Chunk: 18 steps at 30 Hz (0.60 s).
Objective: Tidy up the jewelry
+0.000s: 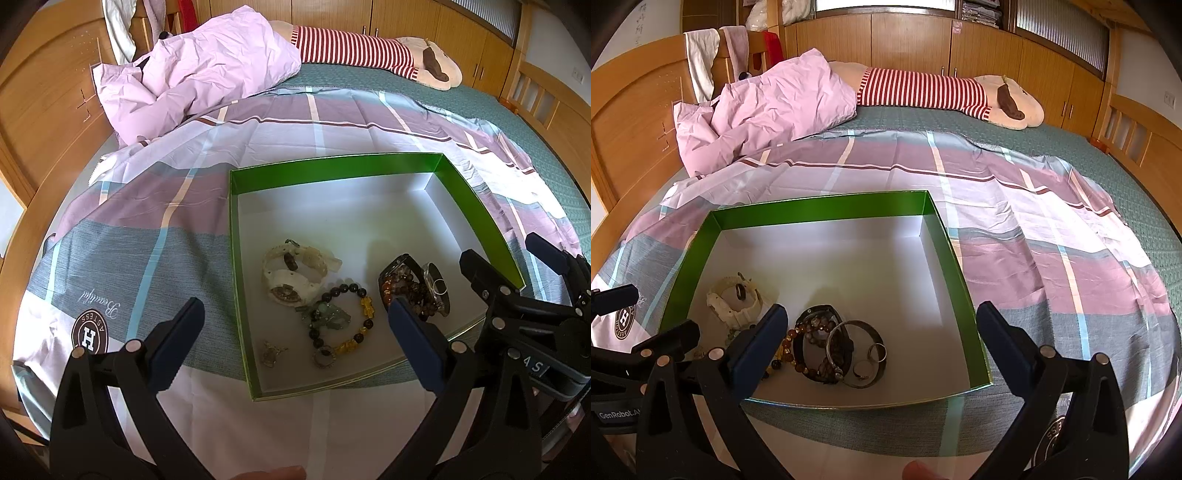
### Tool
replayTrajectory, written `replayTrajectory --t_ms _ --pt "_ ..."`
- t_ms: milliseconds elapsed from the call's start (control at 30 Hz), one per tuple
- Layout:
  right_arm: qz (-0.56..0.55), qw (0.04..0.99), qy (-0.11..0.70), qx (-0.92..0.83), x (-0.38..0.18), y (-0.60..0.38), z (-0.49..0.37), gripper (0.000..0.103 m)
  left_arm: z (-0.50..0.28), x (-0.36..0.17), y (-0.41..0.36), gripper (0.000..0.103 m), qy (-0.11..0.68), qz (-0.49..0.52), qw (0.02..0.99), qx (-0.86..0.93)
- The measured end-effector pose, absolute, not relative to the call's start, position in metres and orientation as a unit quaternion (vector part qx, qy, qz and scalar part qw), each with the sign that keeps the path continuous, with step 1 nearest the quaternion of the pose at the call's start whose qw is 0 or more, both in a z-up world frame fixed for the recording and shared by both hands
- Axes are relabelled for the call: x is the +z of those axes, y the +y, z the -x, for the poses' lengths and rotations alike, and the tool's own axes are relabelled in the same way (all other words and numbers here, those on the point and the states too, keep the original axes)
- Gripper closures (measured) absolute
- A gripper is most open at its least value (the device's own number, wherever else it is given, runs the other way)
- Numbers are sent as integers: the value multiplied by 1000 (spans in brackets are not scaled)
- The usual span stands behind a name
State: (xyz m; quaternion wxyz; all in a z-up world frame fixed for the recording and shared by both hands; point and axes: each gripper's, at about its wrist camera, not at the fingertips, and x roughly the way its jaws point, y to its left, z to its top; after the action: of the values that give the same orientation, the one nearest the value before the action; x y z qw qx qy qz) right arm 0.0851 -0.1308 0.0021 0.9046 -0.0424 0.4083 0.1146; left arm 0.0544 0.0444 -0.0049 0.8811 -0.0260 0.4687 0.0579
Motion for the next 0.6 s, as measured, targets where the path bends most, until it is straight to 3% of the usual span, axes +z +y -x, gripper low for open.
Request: replayTrajectory --t_ms 600 --pt "41 903 412 114 -1 -130 -85 3 -54 -7 47 4 471 23 880 59"
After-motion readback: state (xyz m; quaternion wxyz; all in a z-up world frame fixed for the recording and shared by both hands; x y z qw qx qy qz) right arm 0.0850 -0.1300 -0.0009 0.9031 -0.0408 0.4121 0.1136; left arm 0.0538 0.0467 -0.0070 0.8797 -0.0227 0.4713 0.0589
